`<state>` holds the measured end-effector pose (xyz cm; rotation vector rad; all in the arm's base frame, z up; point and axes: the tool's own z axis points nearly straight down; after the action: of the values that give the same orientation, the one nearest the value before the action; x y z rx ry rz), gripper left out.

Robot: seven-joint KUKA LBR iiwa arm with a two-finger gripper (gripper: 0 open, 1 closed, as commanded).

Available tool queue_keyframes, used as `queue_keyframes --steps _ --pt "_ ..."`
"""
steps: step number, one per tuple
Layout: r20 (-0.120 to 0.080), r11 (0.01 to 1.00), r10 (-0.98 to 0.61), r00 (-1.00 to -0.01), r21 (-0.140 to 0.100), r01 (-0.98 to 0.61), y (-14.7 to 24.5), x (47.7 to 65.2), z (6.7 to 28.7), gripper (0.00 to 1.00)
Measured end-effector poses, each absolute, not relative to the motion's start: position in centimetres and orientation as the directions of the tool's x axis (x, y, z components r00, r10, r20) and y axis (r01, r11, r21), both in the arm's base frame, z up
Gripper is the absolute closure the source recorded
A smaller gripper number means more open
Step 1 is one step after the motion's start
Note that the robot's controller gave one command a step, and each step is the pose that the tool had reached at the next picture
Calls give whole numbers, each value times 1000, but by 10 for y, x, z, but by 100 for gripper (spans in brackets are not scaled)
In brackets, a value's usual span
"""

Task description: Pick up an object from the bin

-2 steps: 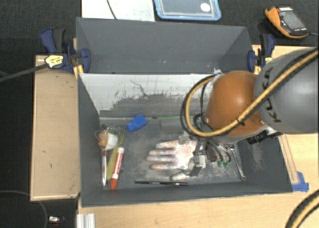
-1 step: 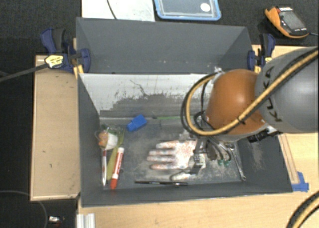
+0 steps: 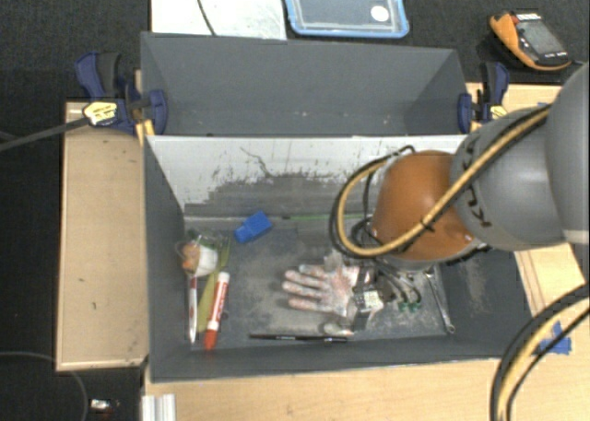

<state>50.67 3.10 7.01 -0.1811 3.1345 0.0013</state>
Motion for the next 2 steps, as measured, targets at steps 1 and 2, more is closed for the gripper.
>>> queue_keyframes --steps 1,2 --pt "-6 995 -96 -995 2 -96 30 506 66 0" --pt "-6 994 -108 -994 2 -108 31 508 67 0"
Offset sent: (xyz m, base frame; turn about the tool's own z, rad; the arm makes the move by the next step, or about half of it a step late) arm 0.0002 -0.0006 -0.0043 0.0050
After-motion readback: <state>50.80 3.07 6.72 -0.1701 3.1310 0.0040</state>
